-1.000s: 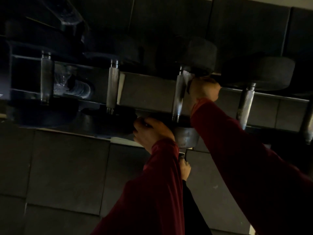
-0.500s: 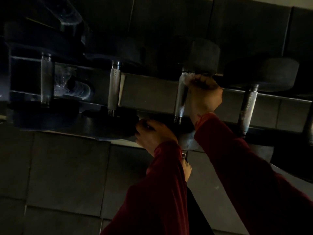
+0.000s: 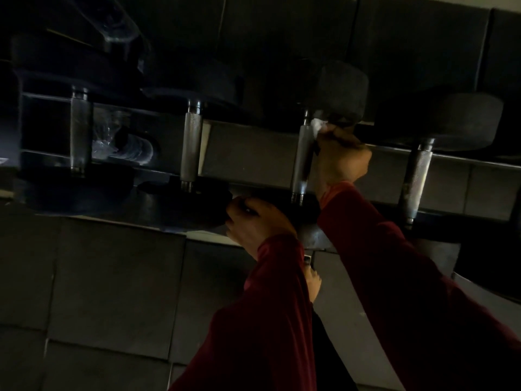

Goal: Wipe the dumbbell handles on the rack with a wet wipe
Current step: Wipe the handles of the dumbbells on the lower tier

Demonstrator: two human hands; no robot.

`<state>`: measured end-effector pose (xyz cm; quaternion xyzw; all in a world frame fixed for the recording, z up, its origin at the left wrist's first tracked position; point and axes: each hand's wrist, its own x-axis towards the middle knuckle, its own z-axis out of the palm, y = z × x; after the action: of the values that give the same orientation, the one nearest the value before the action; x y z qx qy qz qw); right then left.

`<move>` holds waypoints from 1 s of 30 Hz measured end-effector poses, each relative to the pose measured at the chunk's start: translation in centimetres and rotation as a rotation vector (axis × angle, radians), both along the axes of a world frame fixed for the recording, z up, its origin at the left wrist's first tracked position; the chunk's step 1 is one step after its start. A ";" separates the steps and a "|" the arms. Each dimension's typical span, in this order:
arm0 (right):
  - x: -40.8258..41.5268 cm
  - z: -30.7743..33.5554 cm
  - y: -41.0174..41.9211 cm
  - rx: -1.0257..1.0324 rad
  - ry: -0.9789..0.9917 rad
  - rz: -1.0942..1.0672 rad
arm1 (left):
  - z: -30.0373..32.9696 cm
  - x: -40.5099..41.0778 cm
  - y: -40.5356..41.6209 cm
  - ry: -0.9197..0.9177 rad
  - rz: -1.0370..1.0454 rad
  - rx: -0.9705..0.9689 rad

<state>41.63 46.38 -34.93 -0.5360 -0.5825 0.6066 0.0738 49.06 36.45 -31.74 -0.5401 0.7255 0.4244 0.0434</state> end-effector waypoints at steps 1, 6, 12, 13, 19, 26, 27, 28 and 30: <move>-0.3 -0.6 0.4 -0.053 -0.039 -0.025 | 0.0 0.0 0.0 0.001 0.001 -0.002; -0.2 -0.2 0.9 -0.048 -0.041 -0.018 | -0.1 0.1 0.0 0.014 0.007 -0.008; 1.4 0.7 -0.4 0.715 0.247 0.390 | -0.1 -0.1 0.1 0.023 0.019 -0.030; 1.4 0.5 -0.3 0.876 0.261 0.496 | -0.1 -0.1 0.1 0.022 0.020 -0.032; 0.3 -0.2 -1.4 1.102 0.015 1.102 | -0.4 -0.1 0.1 0.016 0.023 -0.026; 2.2 0.4 0.4 1.134 0.260 0.783 | -0.5 0.0 0.0 0.026 0.024 -0.004; 2.2 0.5 0.4 1.146 0.259 0.793 | -0.6 0.0 0.0 0.030 0.023 -0.010; 2.0 0.6 0.2 1.167 0.233 0.848 | -0.7 0.1 0.0 0.036 0.023 -0.016; 1.1 0.4 -0.7 1.159 0.138 1.033 | -0.7 0.1 0.0 0.033 0.025 -0.023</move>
<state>42.72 45.67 -34.55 -0.0336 -0.9765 0.1949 0.0861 49.12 36.43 -32.41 -0.5425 0.7241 0.4254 0.0197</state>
